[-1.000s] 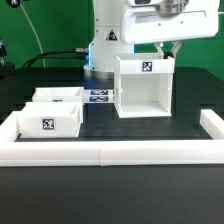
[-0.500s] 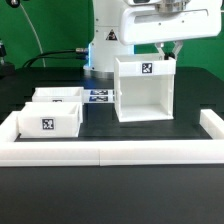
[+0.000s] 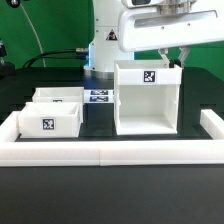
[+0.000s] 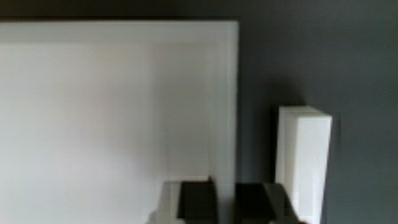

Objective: Assemble drawer

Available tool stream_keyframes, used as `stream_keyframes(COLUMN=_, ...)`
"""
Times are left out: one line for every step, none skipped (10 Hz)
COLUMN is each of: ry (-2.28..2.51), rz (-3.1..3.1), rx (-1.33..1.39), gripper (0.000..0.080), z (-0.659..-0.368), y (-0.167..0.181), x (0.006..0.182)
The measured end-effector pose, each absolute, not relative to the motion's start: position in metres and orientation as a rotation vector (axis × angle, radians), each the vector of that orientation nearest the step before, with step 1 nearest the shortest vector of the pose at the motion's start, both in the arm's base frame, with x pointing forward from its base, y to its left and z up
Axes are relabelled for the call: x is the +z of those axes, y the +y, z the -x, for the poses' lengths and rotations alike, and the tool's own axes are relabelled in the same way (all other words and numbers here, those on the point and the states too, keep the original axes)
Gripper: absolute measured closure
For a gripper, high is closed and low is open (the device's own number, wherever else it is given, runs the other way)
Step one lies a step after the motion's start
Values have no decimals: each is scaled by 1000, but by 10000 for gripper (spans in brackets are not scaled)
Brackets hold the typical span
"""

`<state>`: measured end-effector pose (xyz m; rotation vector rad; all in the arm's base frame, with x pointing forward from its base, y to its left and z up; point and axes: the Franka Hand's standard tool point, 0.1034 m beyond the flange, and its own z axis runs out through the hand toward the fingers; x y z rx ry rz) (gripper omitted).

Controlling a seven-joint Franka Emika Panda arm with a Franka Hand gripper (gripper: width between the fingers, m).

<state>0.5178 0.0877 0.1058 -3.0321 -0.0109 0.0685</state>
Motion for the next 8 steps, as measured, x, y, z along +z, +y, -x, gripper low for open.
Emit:
stream_keyframes(ry=-5, rz=3027, rx=45, gripper=762, z=-533, y=89, x=106)
stream_keyframes(ry=5, rz=3023, rx=28, gripper=761, z=-545, y=91, x=106)
stream_keyframes(ry=24, rz=3020, rx=13, gripper=761, z=-555, y=93, x=107)
stream_keyframes(ry=27, rz=3017, rx=2, gripper=761, z=-563, y=96, x=107)
stream_keyframes(ry=32, rz=3014, rx=-7, gripper=760, z=-569, y=98, x=107)
stream_keyframes(ry=40, rz=3012, rx=-14, gripper=760, z=-573, y=100, x=107)
stream_keyframes(ry=1, rz=3010, rx=-22, gripper=760, z=-575, y=100, x=107)
stream_keyframes(ry=-48, rz=3009, rx=-28, gripper=760, z=-577, y=99, x=107)
